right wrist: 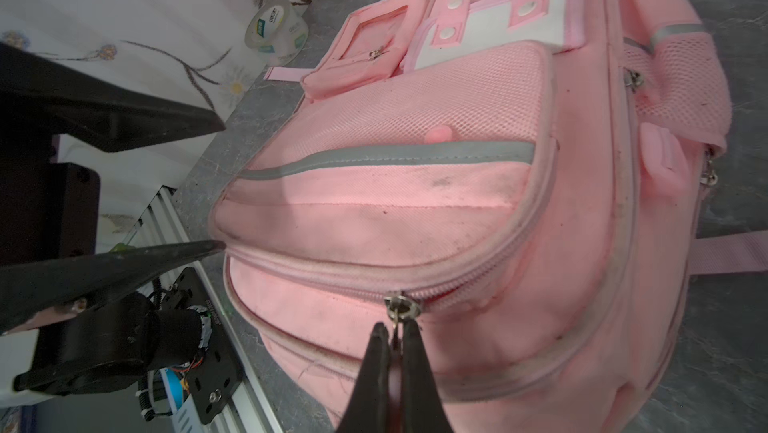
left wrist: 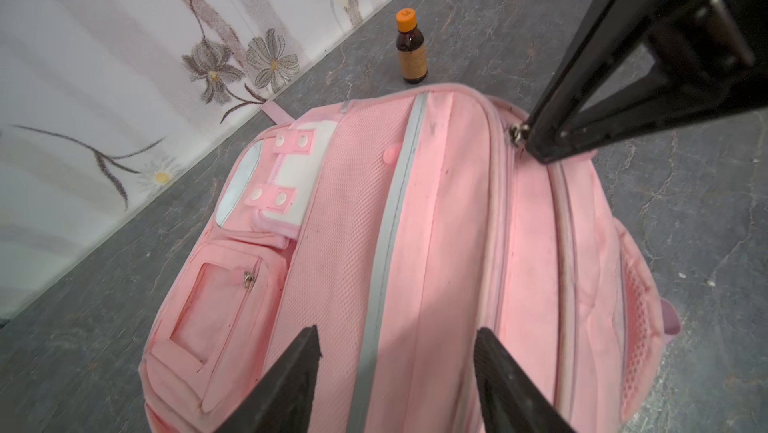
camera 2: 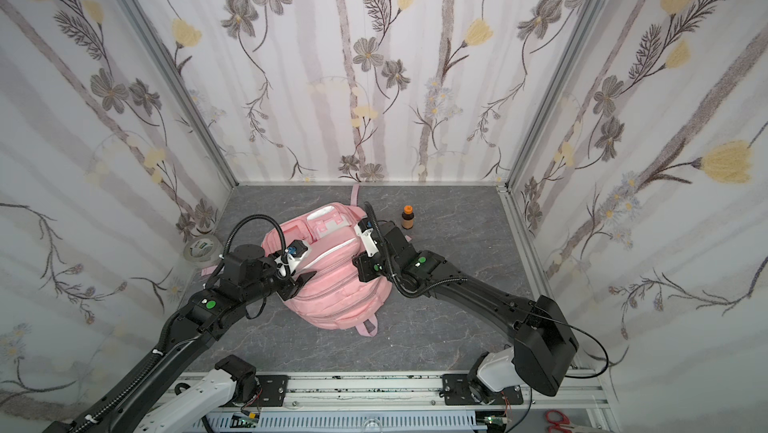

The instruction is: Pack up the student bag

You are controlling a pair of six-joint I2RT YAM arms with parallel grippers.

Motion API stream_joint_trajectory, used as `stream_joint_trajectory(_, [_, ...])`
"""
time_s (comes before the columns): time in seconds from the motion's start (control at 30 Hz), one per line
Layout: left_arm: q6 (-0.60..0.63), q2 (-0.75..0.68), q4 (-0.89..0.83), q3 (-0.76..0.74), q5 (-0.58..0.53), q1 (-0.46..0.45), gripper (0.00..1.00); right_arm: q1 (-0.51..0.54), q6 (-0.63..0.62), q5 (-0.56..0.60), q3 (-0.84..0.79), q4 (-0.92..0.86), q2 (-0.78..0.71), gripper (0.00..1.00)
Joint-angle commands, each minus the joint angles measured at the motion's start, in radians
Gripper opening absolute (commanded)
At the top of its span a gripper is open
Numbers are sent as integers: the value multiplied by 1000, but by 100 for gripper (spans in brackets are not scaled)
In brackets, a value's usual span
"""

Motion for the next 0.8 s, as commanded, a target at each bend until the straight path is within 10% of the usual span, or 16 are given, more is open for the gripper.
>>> stream_joint_trajectory(0.0, [-29, 40, 32, 11, 85, -28, 62, 19, 51, -42, 12, 79, -6, 0])
stream_joint_trajectory(0.57, [13, 104, 45, 5, 22, -61, 31, 29, 33, -89, -44, 124, -53, 0])
stream_joint_trajectory(0.77, [-3, 95, 57, 12, 13, -62, 41, 28, 28, -84, -47, 126, -55, 0])
